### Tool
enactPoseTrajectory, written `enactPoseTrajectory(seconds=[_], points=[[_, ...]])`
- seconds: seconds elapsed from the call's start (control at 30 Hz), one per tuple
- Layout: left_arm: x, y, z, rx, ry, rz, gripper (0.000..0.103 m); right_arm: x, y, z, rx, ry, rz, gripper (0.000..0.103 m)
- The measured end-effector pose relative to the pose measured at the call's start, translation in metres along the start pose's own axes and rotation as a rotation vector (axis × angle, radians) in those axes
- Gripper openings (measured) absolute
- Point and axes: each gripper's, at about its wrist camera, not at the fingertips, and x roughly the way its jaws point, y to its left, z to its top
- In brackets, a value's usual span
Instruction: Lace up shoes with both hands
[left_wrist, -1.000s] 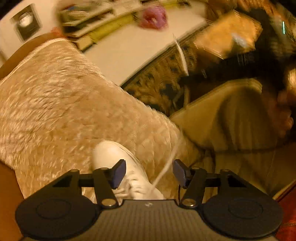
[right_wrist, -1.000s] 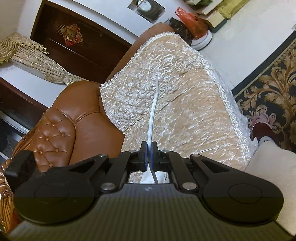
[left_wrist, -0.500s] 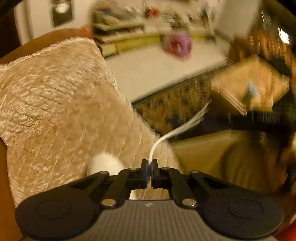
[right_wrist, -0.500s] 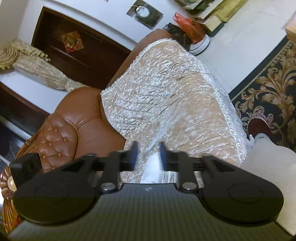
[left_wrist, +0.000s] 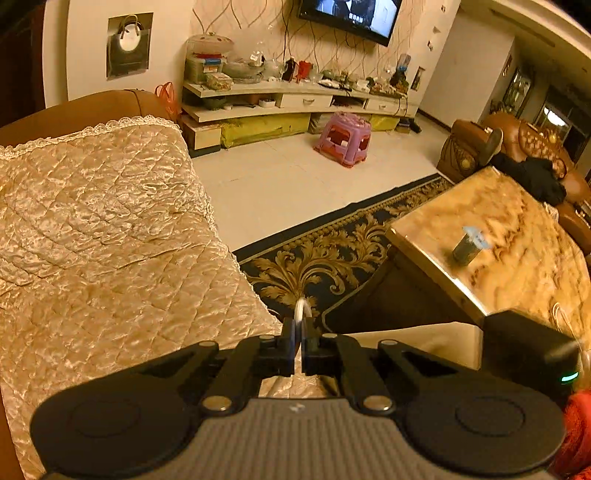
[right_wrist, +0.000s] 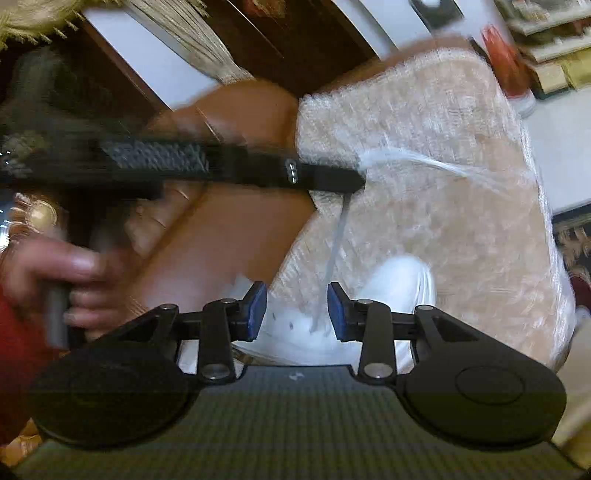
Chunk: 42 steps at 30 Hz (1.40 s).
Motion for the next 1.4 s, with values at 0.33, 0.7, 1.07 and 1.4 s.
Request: enactPoseTrajectory(seconds=[0.33,0.7,1.07,1.4], points=[[-0.009,0.034,-0.015,-0.101,-0.003,-0.060,0.034,0.029,-0.035,-0.014,0.240,0.078,-0.067,0.005],[-0.043,0.032,-0.108,0.085,0.126,-0.093,0.049,0.038,-0.027,-0.027,0.190,0.188,-0.180,0.005],[-0.027,0.018,-0.113,0.132,0.118,-0.198,0.064,0.043,-0.036,-0.027,0.274,0.186,-0.203,0.006],[-0.031,0.028,-0.114,0.100,0.120,-0.203,0.065,0.013,-0.023,-0.011,0.346,0.137,-0.099,0.026]])
